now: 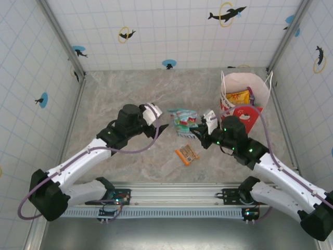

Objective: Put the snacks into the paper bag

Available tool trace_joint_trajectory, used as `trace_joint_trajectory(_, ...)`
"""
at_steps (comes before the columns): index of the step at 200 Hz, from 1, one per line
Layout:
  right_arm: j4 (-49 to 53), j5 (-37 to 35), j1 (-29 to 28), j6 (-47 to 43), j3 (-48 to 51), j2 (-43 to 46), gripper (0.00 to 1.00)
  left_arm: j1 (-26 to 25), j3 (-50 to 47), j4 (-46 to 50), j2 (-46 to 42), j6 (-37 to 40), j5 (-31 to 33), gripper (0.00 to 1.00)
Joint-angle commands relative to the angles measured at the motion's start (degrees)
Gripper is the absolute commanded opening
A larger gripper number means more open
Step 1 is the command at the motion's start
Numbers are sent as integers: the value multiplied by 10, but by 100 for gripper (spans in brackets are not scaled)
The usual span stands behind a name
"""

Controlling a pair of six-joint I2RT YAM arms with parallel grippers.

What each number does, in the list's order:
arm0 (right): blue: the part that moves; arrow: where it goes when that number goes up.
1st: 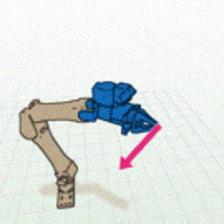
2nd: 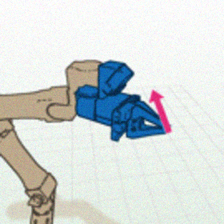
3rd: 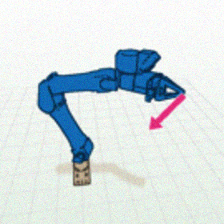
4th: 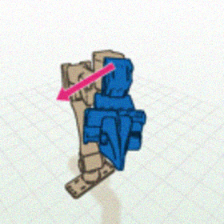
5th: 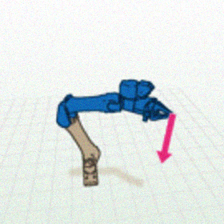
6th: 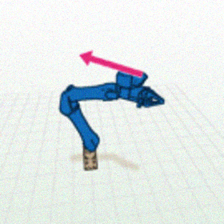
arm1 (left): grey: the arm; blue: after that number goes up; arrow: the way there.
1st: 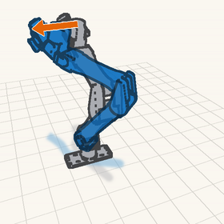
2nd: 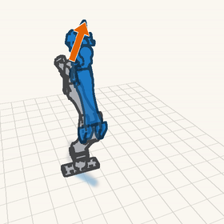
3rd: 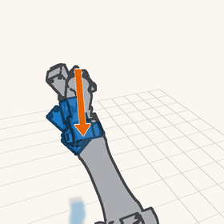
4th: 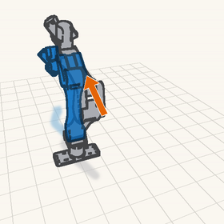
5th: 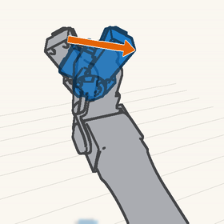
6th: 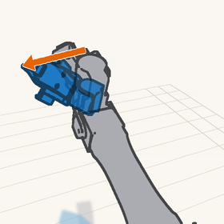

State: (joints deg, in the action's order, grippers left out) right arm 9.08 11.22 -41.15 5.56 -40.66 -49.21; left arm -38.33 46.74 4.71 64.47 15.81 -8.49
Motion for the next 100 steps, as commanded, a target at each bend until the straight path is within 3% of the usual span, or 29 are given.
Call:
trace_joint_trajectory(1,86,-37,21,0,-87,-14,1,16,-3,-58,17,-106,38,98)
trace_joint_trajectory(33,164,-58,60,-8,-206,-52,1,25,2,-84,44,-160,47,98)
trace_joint_trajectory(100,262,-74,158,-36,-409,-143,0,24,55,-78,123,-203,-27,98)
